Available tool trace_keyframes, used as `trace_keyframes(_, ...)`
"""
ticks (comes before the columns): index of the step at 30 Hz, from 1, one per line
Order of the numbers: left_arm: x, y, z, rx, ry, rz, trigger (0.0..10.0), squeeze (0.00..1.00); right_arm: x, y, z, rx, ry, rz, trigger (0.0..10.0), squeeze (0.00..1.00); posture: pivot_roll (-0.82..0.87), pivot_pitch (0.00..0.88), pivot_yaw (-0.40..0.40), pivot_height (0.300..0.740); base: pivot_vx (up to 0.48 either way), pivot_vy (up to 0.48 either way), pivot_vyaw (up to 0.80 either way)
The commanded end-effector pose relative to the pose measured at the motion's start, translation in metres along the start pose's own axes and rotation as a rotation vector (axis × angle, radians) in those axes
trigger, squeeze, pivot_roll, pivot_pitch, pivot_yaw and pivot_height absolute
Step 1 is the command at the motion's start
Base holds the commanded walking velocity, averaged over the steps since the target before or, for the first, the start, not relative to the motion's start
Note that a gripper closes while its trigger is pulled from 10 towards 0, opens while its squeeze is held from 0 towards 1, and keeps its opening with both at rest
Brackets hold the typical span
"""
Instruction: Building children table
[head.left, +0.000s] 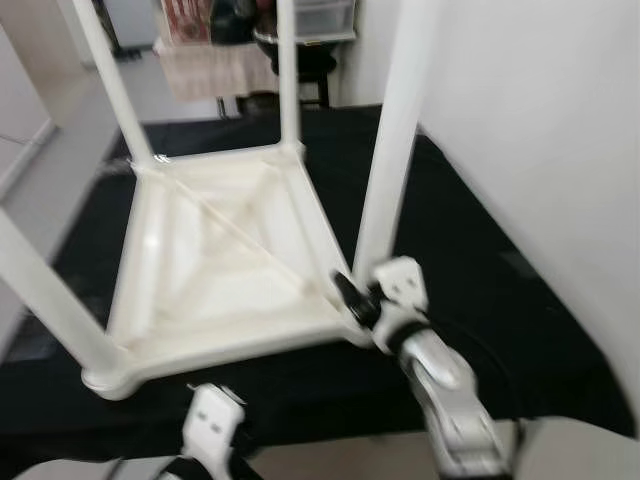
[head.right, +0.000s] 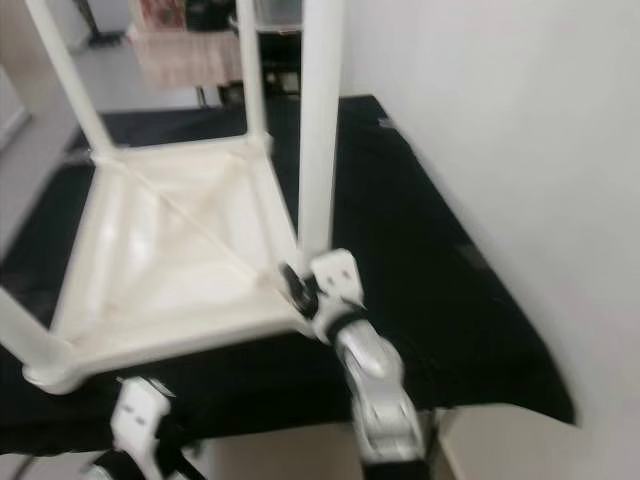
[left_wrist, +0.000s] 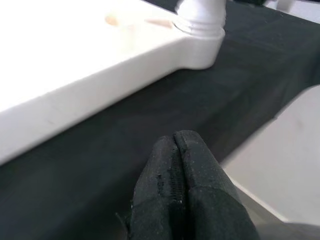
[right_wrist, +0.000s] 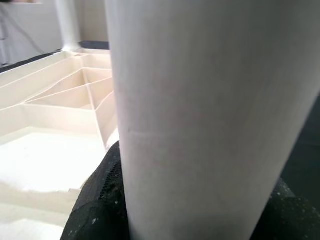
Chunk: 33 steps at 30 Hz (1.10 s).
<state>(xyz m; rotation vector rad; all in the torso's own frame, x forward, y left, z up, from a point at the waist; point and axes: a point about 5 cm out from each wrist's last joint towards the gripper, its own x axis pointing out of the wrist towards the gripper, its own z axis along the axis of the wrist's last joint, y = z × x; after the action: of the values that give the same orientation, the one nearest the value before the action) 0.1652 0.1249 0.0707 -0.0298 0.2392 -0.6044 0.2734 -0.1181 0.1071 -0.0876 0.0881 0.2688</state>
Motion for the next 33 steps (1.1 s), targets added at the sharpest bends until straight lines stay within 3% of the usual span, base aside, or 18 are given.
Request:
trace_keyframes(1, 0.006, 0.004, -0.001, 0.014, -0.011, 0.012, 10.0, 0.0, -0.007, 0.016, -0.044, 0.041, 0.217, -0.01, 0.0, 0.0, -0.02, 0.0, 0.036, 0.74, 0.0, 0.0, 0.0)
trace_keyframes(4, 0.01, 0.008, 0.0, 0.017, -0.024, 0.011, 10.0, 0.0, 0.003, 0.016, -0.036, -0.006, 0.187, 0.009, 1.1, 0.0, -0.03, 0.0, 0.042, 0.74, 0.0, 0.0, 0.0)
trace_keyframes(5, 0.012, 0.009, 0.001, 0.022, -0.031, -0.001, 10.0, 0.0, 0.008, 0.014, -0.033, -0.026, 0.179, 0.003, 10.0, 0.0, -0.03, 0.0, 0.043, 0.74, 0.0, 0.0, 0.0)
trace_keyframes(7, 0.014, 0.009, 0.001, 0.03, -0.035, -0.015, 10.0, 0.0, 0.013, 0.011, -0.032, -0.042, 0.174, 0.008, 10.0, 0.0, -0.03, 0.0, 0.043, 0.74, 0.0, 0.0, 0.0)
trace_keyframes(8, 0.017, 0.01, 0.002, 0.039, -0.049, -0.02, 10.0, 0.0, 0.016, 0.009, -0.026, -0.041, 0.163, 0.002, 10.0, 0.28, -0.03, 0.0, 0.045, 0.74, 0.0, 0.0, 0.0)
trace_keyframes(9, 0.019, 0.011, 0.002, 0.045, -0.062, -0.02, 10.0, 0.0, 0.019, 0.009, -0.02, -0.032, 0.149, 0.043, 10.0, 1.0, -0.02, 0.0, 0.045, 0.74, 0.0, 0.0, 0.0)
trace_keyframes(10, 0.019, 0.011, 0.002, 0.045, -0.062, -0.02, 10.0, 0.0, 0.019, 0.009, -0.02, -0.032, 0.149, 0.043, 10.0, 1.0, -0.02, 0.0, 0.045, 0.74, 0.0, 0.0, 0.0)
trace_keyframes(13, 0.026, 0.013, 0.004, 0.062, -0.086, -0.025, 10.0, 0.0, 0.032, 0.004, 0.005, -0.028, 0.054, 0.246, 10.0, 1.0, -0.01, 0.0, 0.043, 0.74, 0.0, 0.0, 0.0)
trace_keyframes(14, 0.026, 0.013, 0.004, 0.065, -0.088, -0.028, 10.0, 0.0, 0.034, 0.003, 0.009, -0.035, 0.041, 0.287, 10.0, 0.31, -0.01, 0.0, 0.043, 0.74, 0.0, 0.0, 0.0)
trace_keyframes(15, 0.028, 0.013, 0.004, 0.064, -0.093, -0.036, 10.0, 0.0, 0.037, -0.001, 0.015, -0.038, 0.017, 0.351, 10.0, 0.0, -0.01, 0.0, 0.038, 0.74, 0.0, 0.0, 0.0)
trace_keyframes(18, 0.031, 0.012, 0.004, 0.054, -0.099, -0.056, 10.0, 0.0, 0.04, -0.008, 0.024, -0.085, -0.021, 0.491, 10.0, 0.0, 0.0, 0.0, 0.035, 0.74, 0.0, 0.0, 0.0)
trace_keyframes(20, 0.031, 0.012, 0.004, 0.054, -0.099, -0.056, 10.0, 0.0, 0.04, -0.008, 0.024, -0.085, -0.021, 0.491, 10.0, 0.0, 0.0, 0.0, 0.035, 0.74, 0.0, 0.0, 0.0)
trace_keyframes(21, 0.032, 0.01, 0.004, 0.05, -0.11, -0.082, 10.0, 0.0, 0.048, -0.02, 0.035, -0.155, -0.034, 0.602, 10.0, 0.0, 0.01, 0.0, 0.02, 0.74, 0.0, 0.0, 0.0)
trace_keyframes(23, 0.033, 0.007, 0.004, 0.051, -0.115, -0.101, 10.0, 0.0, 0.055, -0.03, 0.046, -0.155, -0.049, 0.657, 10.0, 0.0, 0.02, 0.0, 0.014, 0.74, 0.0, 0.0, 0.0)
trace_keyframes(30, 0.034, 0.006, 0.002, 0.042, -0.129, -0.107, 10.0, 0.0, 0.063, -0.04, 0.058, -0.142, -0.038, 0.765, 10.0, 0.0, 0.03, 0.0, 0.002, 0.74, 0.0, 0.0, 0.0)
trace_keyframes(31, 0.035, 0.006, 0.002, 0.04, -0.132, -0.107, 10.0, 0.0, 0.064, -0.042, 0.061, -0.126, -0.032, 0.801, 8.7, 0.0, 0.02, 0.0, 0.002, 0.74, 0.0, 0.0, 0.0)
trace_keyframes(32, 0.035, 0.006, 0.002, 0.04, -0.132, -0.107, 10.0, 0.0, 0.064, -0.042, 0.061, -0.126, -0.032, 0.801, 8.7, 0.0, 0.02, 0.0, 0.002, 0.74, 0.0, 0.0, 0.0)
trace_keyframes(33, 0.035, 0.005, 0.002, 0.04, -0.133, -0.11, 10.0, 0.0, 0.066, -0.045, 0.064, -0.112, -0.025, 0.827, 0.0, 0.0, 0.02, 0.0, 0.001, 0.74, 0.0, 0.0, 0.0)
